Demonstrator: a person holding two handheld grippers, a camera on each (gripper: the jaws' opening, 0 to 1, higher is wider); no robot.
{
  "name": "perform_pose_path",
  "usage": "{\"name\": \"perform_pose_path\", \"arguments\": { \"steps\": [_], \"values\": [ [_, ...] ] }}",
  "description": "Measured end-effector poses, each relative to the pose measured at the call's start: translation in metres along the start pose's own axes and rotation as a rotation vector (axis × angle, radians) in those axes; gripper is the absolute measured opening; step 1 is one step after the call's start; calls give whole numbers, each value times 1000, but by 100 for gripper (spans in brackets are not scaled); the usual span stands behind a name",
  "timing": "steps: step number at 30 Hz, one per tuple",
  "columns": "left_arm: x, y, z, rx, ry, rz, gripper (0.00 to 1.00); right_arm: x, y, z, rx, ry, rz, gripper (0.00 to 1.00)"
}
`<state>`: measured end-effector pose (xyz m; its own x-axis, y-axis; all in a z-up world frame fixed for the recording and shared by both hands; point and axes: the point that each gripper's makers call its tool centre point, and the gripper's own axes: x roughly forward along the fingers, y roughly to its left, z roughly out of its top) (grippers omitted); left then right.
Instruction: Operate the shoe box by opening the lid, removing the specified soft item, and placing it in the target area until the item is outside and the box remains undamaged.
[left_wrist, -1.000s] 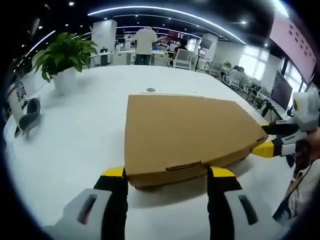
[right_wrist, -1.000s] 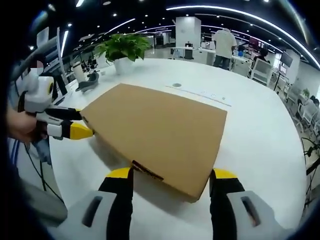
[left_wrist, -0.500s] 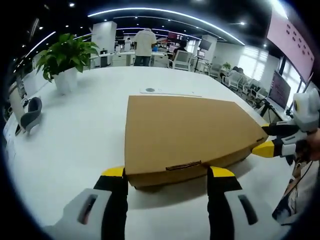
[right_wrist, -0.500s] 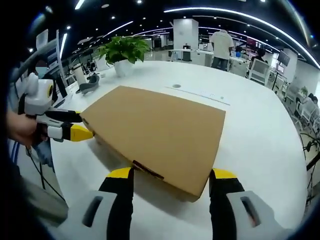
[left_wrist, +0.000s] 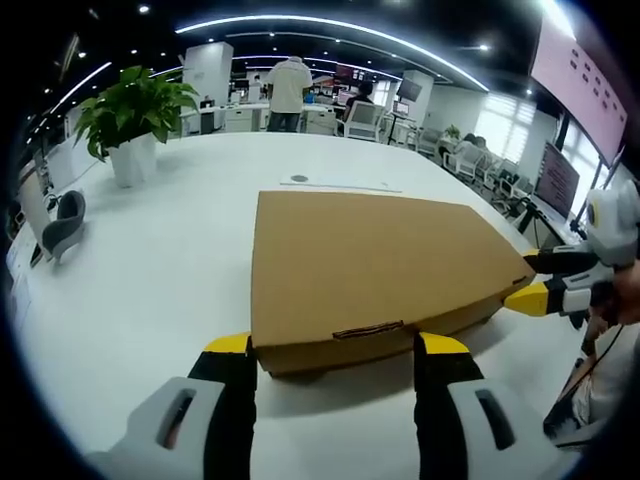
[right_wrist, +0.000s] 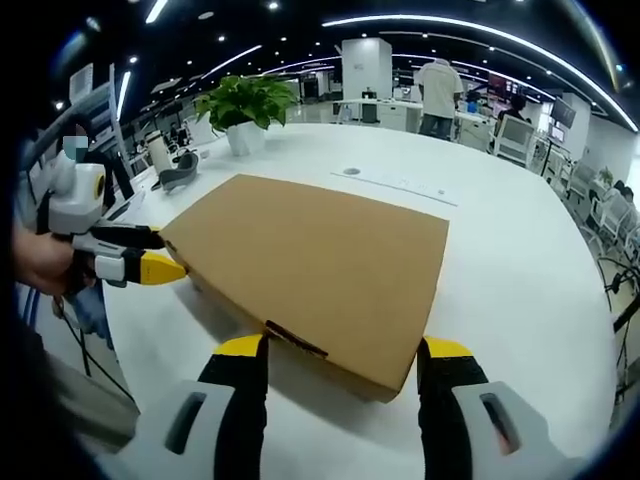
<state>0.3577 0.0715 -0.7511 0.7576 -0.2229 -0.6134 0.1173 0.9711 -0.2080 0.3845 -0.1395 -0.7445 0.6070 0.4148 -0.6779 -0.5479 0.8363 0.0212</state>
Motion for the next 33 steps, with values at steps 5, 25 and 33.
{"name": "perform_pose_path", "arguments": {
  "steps": [5, 25, 33],
  "values": [
    [0, 2, 1, 20, 6, -3, 60, 1, -1, -1, -25, 25, -5, 58],
    [-16, 0, 22, -52, -47, -89, 68, -16, 8, 13, 34, -72, 41, 70],
    [-25, 3, 32, -369, -113, -182, 94, -26, 14, 11, 326, -91, 81, 90]
  ]
}}
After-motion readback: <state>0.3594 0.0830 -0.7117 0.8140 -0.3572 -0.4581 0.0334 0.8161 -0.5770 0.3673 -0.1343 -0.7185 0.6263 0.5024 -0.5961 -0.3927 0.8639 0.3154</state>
